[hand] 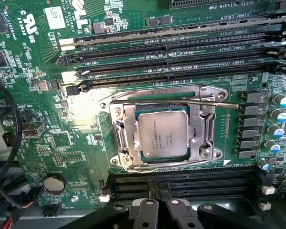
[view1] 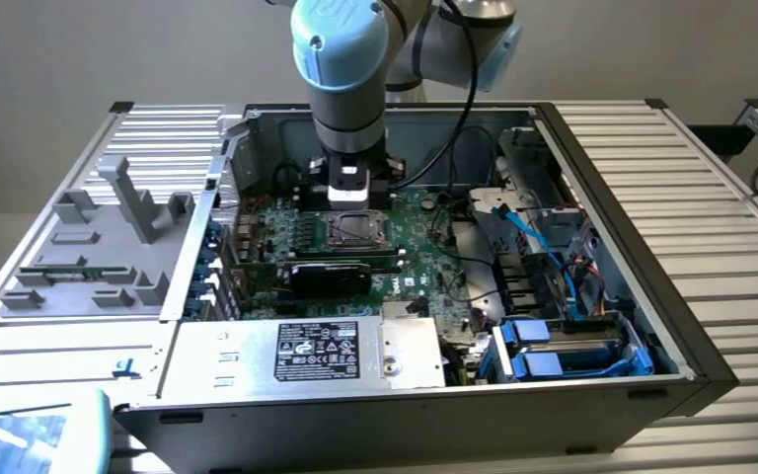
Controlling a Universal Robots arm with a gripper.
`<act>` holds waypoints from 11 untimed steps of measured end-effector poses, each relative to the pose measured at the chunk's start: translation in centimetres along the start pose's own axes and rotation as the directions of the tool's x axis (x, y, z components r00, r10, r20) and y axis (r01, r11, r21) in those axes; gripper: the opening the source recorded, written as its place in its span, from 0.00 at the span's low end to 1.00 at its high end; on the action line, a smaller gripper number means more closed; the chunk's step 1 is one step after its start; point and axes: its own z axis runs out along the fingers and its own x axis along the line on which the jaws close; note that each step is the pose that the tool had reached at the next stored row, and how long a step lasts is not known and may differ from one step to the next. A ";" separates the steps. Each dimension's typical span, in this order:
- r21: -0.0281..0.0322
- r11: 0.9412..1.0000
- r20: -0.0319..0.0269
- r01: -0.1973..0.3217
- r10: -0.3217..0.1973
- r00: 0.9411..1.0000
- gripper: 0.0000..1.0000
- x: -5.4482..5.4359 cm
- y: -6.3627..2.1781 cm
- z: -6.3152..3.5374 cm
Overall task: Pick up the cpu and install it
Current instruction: 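Install the first cpu locking lever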
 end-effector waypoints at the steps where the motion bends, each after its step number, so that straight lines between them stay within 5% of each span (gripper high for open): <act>1: 0.000 1.000 0.001 -0.001 0.001 1.000 0.12 0.0 -0.02 -0.22; 11: -0.008 1.000 0.008 -0.006 0.006 1.000 0.12 0.1 0.14 -1.96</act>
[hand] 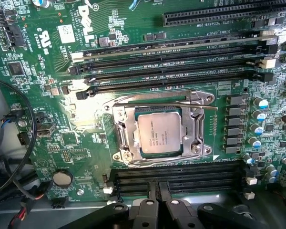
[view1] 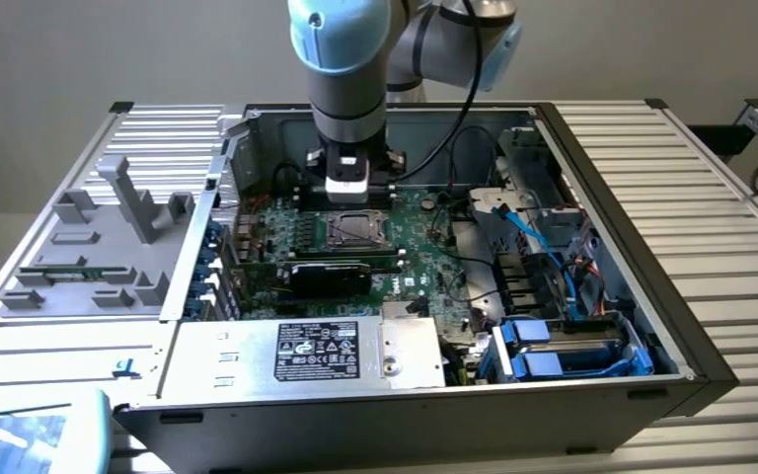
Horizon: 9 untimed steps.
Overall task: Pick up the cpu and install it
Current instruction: 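Install the first cpu locking lever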
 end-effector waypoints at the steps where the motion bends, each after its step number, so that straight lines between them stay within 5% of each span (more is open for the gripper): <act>1: -0.002 1.000 0.000 0.000 0.000 1.000 0.12 0.0 0.03 -0.16; 9: -0.010 1.000 0.003 -0.003 0.003 1.000 0.12 0.1 0.04 -1.84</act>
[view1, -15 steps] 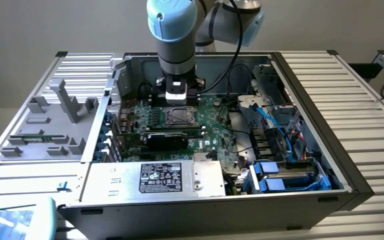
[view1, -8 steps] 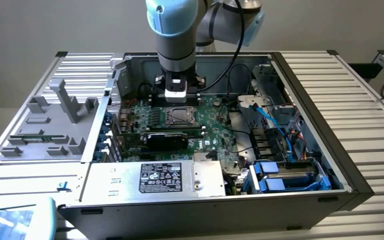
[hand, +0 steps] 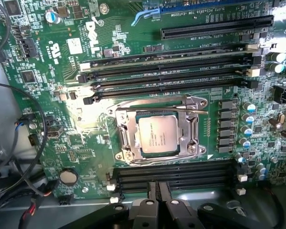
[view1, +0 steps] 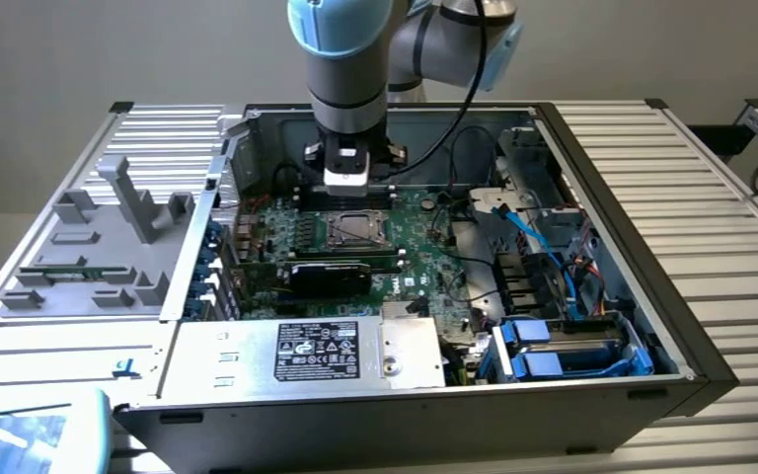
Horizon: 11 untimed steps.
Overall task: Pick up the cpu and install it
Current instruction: 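Install the first cpu locking lever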
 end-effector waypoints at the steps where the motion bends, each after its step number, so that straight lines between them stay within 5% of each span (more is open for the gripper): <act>1: -0.001 1.000 0.000 0.000 0.000 1.000 0.12 0.0 -0.01 -0.24; 11: -0.010 1.000 0.003 -0.006 0.006 1.000 0.12 0.2 -0.07 -2.64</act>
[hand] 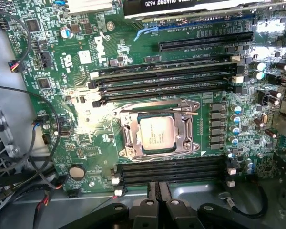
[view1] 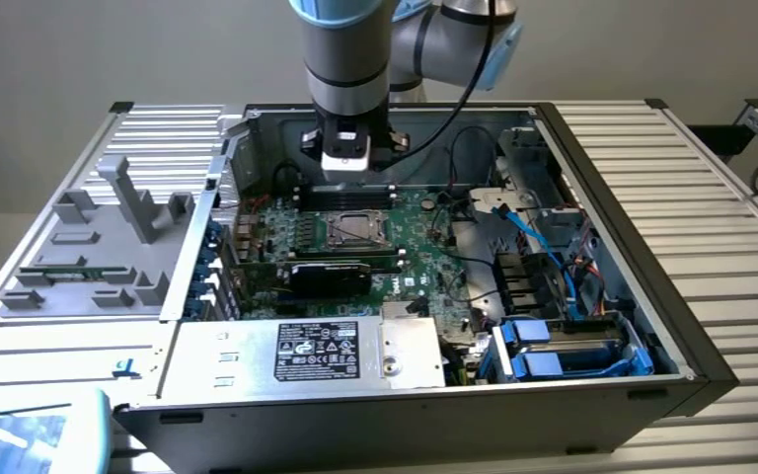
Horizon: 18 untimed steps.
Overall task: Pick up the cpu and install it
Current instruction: 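Install the first cpu locking lever, then install the second cpu locking lever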
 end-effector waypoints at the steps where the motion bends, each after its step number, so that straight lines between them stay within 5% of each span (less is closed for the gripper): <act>1: -0.001 1.000 0.000 -0.001 0.001 1.000 0.12 0.0 0.00 -0.24; 11: -0.010 1.000 0.004 -0.006 0.006 1.000 0.12 0.1 -0.15 -2.53; 18: -0.011 1.000 0.004 -0.006 0.006 1.000 0.12 0.1 -0.15 -2.55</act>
